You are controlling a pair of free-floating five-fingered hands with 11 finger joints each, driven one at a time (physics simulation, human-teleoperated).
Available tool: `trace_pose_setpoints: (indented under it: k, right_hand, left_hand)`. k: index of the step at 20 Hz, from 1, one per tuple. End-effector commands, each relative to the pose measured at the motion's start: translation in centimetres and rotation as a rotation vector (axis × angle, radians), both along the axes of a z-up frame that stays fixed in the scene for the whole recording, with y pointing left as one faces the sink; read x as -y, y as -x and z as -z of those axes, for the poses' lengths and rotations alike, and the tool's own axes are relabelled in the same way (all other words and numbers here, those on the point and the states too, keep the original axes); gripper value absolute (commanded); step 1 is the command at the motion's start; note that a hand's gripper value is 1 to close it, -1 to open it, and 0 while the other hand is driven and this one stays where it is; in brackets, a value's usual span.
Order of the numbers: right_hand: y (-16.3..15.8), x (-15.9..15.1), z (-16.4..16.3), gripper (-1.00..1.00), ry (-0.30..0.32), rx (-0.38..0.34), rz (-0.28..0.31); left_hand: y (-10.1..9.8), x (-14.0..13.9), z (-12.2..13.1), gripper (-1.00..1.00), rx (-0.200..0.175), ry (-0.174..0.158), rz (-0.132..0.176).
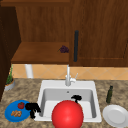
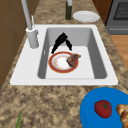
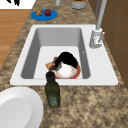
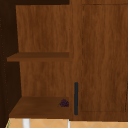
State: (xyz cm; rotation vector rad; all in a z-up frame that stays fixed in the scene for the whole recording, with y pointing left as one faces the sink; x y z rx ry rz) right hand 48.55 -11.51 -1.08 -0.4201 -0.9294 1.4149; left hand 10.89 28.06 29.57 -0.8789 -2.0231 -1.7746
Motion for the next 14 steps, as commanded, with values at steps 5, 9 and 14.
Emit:
trace_pose_setpoints:
  k: [5, 9, 14]
  right_hand:
    - [2.4, 0.2, -2.8, -1.0, -0.003, 0.134, 0.013]
    - [3.4, 0.4, -4.5, -1.0, -0.001, 0.16, 0.021]
    - [5.0, 0.5, -5.9, -1.0, -0.012, 0.277, 0.047]
  left_hand:
    - [0.0, 0.0, 0.0, 0.0, 0.0, 0.0, 0.0]
    - [0.0, 0.0, 0.0, 0.0, 0.0, 0.0, 0.0]
    - [0.0, 0.0, 0.0, 0.0, 0.0, 0.0, 0.0]
